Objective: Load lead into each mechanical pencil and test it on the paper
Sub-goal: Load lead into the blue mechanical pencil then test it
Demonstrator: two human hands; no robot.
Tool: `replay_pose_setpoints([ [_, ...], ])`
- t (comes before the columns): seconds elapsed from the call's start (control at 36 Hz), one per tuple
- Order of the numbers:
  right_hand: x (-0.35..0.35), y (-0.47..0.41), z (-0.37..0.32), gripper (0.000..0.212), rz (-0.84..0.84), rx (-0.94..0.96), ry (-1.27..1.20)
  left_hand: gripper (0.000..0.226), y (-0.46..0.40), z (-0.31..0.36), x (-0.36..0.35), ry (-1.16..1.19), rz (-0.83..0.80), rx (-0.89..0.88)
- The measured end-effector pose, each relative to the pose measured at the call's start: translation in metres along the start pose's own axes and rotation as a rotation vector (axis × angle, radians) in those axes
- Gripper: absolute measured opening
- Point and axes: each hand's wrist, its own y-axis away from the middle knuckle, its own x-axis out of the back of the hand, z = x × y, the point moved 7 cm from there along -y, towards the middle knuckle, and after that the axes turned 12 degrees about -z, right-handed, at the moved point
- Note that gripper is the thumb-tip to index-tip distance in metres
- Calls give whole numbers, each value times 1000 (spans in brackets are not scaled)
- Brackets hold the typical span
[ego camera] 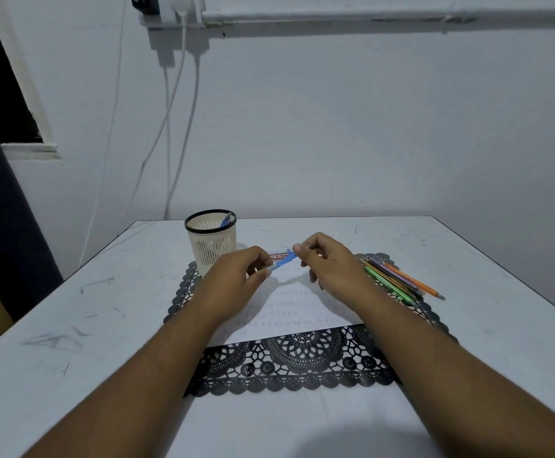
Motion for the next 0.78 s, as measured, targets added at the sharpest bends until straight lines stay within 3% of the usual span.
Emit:
replay_pose_setpoints([
  [0.11,-10,-1,6,15,23,-29,-413,15,0,1,-4,85,-14,-29],
  [0.22,-10,0,1,14,121,-7,-524,26,-2,3,-8,130,-40,-33],
  [0.39,-16,0,-16,20,95,95,-872,9,-1,3,-11,175,-70,-5],
  [0.58,-31,1,-31,36,-12,157,-1123,10,-3,1,-22,220,-123,-22],
  [0.78,-27,5,-40,32,-65,279,-1144,16,-3,1,-21,262,-133,-36],
])
